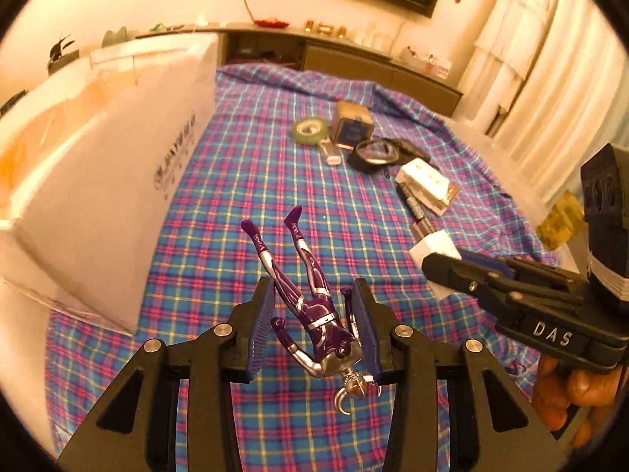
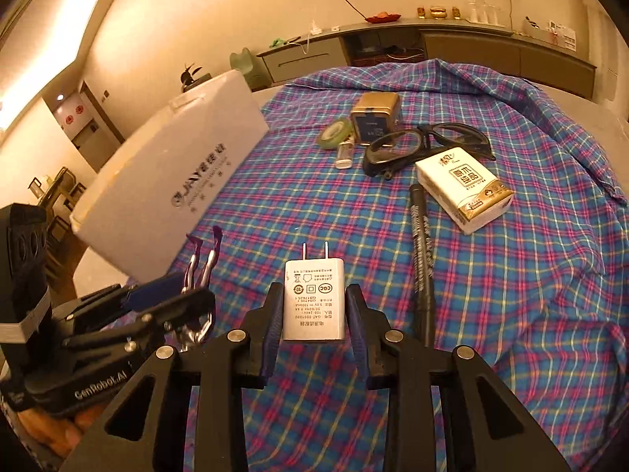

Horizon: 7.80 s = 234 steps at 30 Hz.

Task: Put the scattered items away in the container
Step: 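Close left gripper on the purple figure while right gripper grasps the white charger, then carry the purple figure and white charger over the cardboard box, then open both grippers to drop the figure and charger inside, then move left gripper to the black marker while right gripper reaches the tissue pack, then close left gripper on the black marker while right gripper grasps the tissue pack, then carry the black marker and tissue pack over the white cardboard box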

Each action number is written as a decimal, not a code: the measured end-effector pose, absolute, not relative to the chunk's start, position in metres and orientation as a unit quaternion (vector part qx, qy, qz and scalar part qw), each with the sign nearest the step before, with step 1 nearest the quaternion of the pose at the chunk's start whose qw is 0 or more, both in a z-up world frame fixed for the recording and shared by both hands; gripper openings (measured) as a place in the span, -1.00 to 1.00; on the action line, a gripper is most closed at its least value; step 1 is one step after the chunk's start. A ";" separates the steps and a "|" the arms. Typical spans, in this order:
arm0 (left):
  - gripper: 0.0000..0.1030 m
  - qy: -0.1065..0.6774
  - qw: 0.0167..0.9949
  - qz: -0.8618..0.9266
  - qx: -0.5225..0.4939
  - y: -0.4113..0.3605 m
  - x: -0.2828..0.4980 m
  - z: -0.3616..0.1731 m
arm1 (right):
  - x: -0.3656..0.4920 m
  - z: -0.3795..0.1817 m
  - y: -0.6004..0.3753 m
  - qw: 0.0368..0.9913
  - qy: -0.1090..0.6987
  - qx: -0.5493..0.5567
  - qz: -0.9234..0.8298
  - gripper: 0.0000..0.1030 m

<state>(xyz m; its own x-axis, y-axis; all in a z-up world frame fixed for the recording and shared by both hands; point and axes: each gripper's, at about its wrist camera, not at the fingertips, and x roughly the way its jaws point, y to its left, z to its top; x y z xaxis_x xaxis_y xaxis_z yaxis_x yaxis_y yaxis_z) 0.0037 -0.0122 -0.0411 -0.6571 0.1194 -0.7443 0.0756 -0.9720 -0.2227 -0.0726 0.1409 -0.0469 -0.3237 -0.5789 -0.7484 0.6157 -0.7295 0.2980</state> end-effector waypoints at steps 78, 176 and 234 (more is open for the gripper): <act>-0.13 -0.192 -0.089 0.857 -0.470 -0.282 -0.112 0.000 | -0.105 -0.001 -0.180 0.448 0.214 0.431 -0.753 -0.32; -0.74 -0.064 0.046 0.892 -0.446 0.056 -0.038 -0.035 | -0.099 -0.038 0.184 0.356 0.018 0.450 -0.819 0.03; -0.74 -0.168 -0.009 0.936 -0.308 -0.144 0.050 0.066 | -0.003 0.070 0.021 0.475 0.079 0.359 -0.800 0.03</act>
<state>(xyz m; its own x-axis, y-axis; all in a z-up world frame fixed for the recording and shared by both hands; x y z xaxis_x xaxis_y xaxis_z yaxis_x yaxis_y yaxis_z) 0.0495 -0.1438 0.0661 -0.8101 0.0860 -0.5800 0.1215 -0.9431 -0.3095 -0.0028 0.0205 0.0703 -0.2910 -0.7026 -0.6494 0.8161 -0.5365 0.2148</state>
